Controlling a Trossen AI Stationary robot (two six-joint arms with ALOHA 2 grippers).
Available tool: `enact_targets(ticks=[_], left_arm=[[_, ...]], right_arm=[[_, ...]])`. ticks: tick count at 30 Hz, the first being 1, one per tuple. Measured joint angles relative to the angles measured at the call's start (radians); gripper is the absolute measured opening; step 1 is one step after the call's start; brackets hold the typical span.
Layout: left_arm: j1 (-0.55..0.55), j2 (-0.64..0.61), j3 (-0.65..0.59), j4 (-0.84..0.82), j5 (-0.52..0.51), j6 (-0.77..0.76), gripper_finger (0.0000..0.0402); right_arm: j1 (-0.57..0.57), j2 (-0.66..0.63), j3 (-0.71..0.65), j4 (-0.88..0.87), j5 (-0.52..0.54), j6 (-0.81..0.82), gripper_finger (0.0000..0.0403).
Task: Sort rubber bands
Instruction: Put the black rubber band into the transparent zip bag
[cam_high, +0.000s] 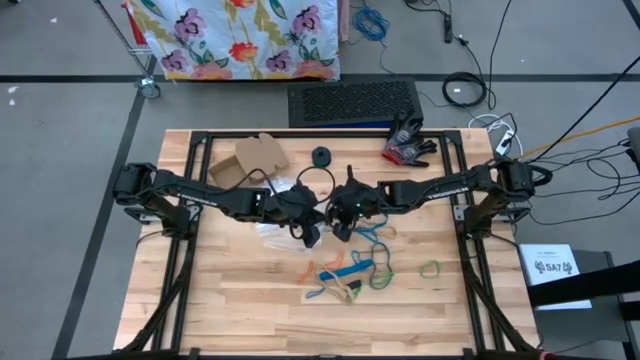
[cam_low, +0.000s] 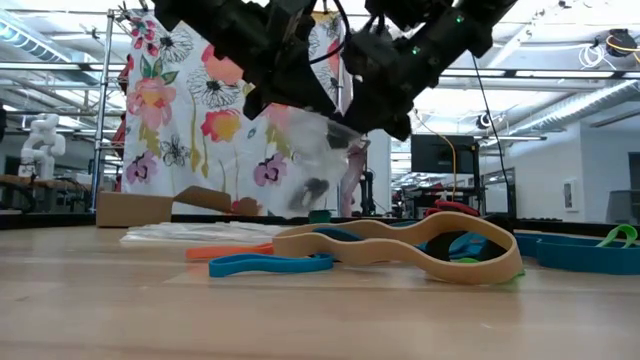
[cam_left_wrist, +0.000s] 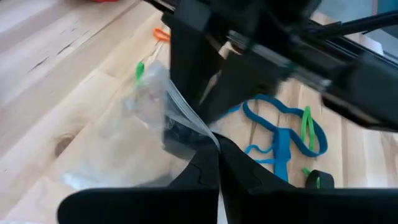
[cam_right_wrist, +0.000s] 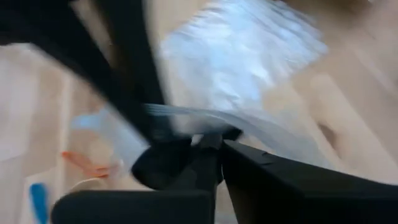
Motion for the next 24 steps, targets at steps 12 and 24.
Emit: enact_targets(ticks=[12, 24], left_arm=[[0.002, 0.0, 0.0, -0.049, -0.001, 0.005, 0.0], [0.002, 0.0, -0.001, -0.116, -0.013, -0.001, 0.0]], right_arm=[[-0.03, -0.007, 0.0, 0.015, -0.037, -0.02, 0.0186], [-0.029, -0.038, 0.185, -0.409, 0.025, -0.004, 0.0211]])
